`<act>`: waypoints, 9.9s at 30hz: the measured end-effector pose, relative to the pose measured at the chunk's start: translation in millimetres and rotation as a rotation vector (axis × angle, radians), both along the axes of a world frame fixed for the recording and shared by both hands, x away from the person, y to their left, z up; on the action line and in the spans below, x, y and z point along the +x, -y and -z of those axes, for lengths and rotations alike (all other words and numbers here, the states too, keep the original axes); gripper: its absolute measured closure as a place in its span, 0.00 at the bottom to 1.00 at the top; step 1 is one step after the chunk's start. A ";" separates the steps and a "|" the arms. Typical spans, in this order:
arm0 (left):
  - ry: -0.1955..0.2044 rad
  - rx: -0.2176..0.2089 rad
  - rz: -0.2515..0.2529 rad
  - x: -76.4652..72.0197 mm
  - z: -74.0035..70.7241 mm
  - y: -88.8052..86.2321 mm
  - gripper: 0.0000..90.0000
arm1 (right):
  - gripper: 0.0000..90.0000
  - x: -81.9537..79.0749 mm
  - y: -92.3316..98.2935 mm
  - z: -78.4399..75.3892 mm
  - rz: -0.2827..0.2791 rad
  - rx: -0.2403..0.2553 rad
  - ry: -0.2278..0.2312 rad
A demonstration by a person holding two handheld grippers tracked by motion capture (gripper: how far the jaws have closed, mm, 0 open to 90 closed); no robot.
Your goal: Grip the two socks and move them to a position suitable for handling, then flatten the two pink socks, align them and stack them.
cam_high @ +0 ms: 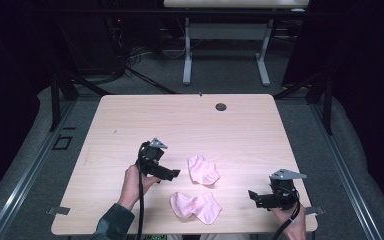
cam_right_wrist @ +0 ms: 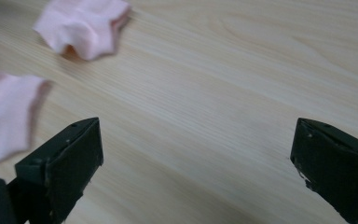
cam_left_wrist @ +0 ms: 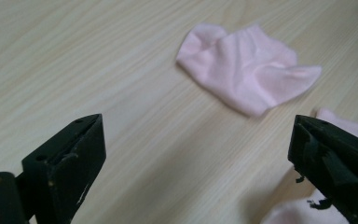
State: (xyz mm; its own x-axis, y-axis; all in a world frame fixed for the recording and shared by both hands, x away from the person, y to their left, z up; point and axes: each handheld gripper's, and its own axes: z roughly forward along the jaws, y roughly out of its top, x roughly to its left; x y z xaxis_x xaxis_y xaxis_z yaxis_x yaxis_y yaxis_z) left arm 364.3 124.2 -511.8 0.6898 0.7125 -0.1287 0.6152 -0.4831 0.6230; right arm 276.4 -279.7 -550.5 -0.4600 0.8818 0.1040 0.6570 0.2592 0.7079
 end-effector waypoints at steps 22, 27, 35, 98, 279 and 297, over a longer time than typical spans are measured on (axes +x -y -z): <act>-0.130 -0.044 0.023 -59.0 45.3 -14.5 0.43 | 0.44 -6.9 -109.4 -7.4 -0.224 -0.051 -0.084; -0.119 -0.042 0.055 -66.6 48.3 -3.6 0.59 | 0.59 -9.4 -122.2 0.3 -0.248 -0.098 -0.117; -0.127 -0.021 0.085 -68.0 53.0 6.2 0.76 | 0.73 -11.0 -129.5 5.9 -0.276 -0.158 -0.129; -0.119 -0.001 0.023 -70.5 47.9 10.4 0.84 | 0.84 -41.4 -112.4 -2.8 -0.276 -0.086 -0.117; 0.002 0.021 -0.106 6.0 33.1 31.9 0.70 | 0.93 86.0 -118.8 9.7 -0.190 -0.148 -0.191; -0.036 0.061 -0.070 13.9 43.5 36.0 0.99 | 0.94 86.5 -118.8 8.3 -0.193 -0.145 -0.189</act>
State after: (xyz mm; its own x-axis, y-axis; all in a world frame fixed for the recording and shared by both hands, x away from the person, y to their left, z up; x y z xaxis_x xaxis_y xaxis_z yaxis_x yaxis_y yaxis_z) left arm 378.2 88.2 -555.3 0.6335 0.7663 -0.1071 0.6705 -0.4746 0.5703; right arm 362.8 -160.9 -558.8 -0.6048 0.7920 0.0834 0.7023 0.4810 0.5247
